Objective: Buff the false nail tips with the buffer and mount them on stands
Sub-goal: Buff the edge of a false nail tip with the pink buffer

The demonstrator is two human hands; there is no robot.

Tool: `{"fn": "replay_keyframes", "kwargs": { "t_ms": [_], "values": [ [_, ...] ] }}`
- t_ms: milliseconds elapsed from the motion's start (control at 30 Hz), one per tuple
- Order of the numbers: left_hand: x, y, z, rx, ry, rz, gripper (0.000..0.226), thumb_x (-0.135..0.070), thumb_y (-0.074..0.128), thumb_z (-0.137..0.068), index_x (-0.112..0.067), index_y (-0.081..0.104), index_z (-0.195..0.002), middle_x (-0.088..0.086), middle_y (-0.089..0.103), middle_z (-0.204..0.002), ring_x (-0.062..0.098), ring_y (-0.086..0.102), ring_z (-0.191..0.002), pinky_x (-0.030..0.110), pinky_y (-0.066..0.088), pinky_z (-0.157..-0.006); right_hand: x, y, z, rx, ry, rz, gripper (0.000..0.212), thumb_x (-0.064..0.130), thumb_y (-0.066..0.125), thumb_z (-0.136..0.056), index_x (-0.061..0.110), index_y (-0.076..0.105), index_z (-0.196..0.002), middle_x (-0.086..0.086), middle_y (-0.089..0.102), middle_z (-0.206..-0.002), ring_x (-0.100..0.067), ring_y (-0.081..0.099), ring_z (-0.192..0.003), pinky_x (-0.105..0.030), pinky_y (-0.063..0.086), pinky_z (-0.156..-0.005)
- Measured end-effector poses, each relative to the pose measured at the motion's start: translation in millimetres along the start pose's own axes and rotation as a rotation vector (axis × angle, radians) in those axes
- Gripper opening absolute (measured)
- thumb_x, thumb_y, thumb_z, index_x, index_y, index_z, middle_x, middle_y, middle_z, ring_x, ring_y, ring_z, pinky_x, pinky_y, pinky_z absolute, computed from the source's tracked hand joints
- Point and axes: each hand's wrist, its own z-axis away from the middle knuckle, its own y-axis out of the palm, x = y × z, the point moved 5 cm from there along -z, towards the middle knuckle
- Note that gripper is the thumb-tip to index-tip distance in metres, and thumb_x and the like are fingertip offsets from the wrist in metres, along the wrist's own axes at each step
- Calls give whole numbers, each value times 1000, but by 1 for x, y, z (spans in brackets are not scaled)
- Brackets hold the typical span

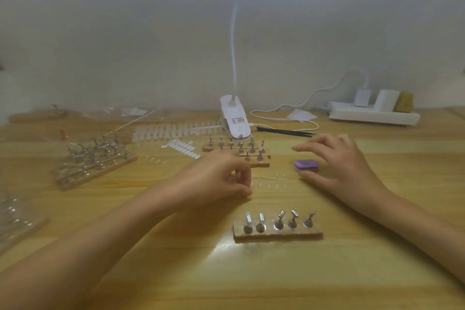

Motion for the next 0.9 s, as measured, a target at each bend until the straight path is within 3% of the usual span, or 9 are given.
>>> {"fn": "replay_keyframes", "kwargs": {
  "t_ms": [67, 167, 300, 433, 500, 567, 700, 833, 900],
  "values": [
    [-1, -1, 0, -27, 10, 3, 13, -32, 73, -86, -32, 62, -79, -17, 56, -89, -4, 51, -78, 27, 48, -77, -8, 4, -1, 64, 76, 5, 24, 31, 76, -84, 27, 72, -107, 10, 61, -110, -24, 48, -106, -45, 40, -93],
    [-4, -5, -2, -121, 27, 91, 21, -30, 76, -83, -34, 59, -71, -15, 60, -82, -2, 52, -71, 24, 47, -70, -8, 2, -3, 73, 59, -145, 11, 28, 75, -86, 26, 69, -95, 14, 64, -102, -14, 56, -101, -39, 43, -92],
    [-5, -4, -2, -282, -50, 587, 13, -26, 81, -77, -28, 71, -69, -13, 69, -73, 1, 56, -62, 21, 51, -56, 9, -5, 0, 50, -6, -401, 21, 14, 76, -85, 29, 72, -99, 18, 67, -99, -8, 63, -92, -21, 52, -68],
    [-8, 10, -4, -343, -67, 968, 8, -15, 77, -81, -19, 76, -74, -9, 71, -75, 2, 60, -61, 17, 49, -54, 24, 2, 3, 166, 38, -636, 26, 14, 77, -81, 27, 77, -104, 12, 66, -99, -12, 66, -94, -18, 53, -67],
    [-11, 15, -4, -380, -26, 979, 5, -11, 76, -82, -14, 75, -77, -6, 72, -76, 4, 60, -61, 17, 48, -53, 29, 6, 4, 209, 98, -785, 29, 15, 79, -78, 25, 76, -105, 5, 68, -99, -17, 70, -94, -24, 58, -69],
    [-15, 21, -3, -392, 8, 957, 4, -9, 77, -81, -9, 74, -79, -4, 72, -77, 5, 59, -60, 17, 47, -52, 34, 10, 7, 248, 176, -942, 31, 19, 81, -74, 25, 72, -102, -1, 69, -99, -22, 73, -89, -32, 60, -60],
    [-16, 26, -5, -372, 30, 922, 7, -12, 79, -79, -11, 72, -76, -6, 69, -70, 3, 58, -58, 17, 44, -50, 35, 17, 10, 265, 273, -1092, 26, 20, 83, -69, 19, 70, -92, -4, 73, -98, -25, 75, -78, -27, 57, -55],
    [-13, 26, -4, -403, 13, 941, 9, -11, 77, -81, -12, 70, -75, -12, 65, -62, -1, 55, -51, 17, 44, -46, 27, 18, 9, 168, 389, -1198, 36, 24, 83, -63, 12, 67, -94, -13, 75, -99, -26, 76, -78, -26, 57, -55],
    [-13, 26, -4, -420, 20, 921, 9, -10, 77, -80, -10, 70, -76, -11, 66, -64, 1, 55, -52, 17, 44, -47, 28, 20, 9, 214, 372, -1177, 35, 25, 84, -64, 10, 66, -91, -15, 76, -97, -28, 76, -79, -29, 59, -57]
  ]
}}
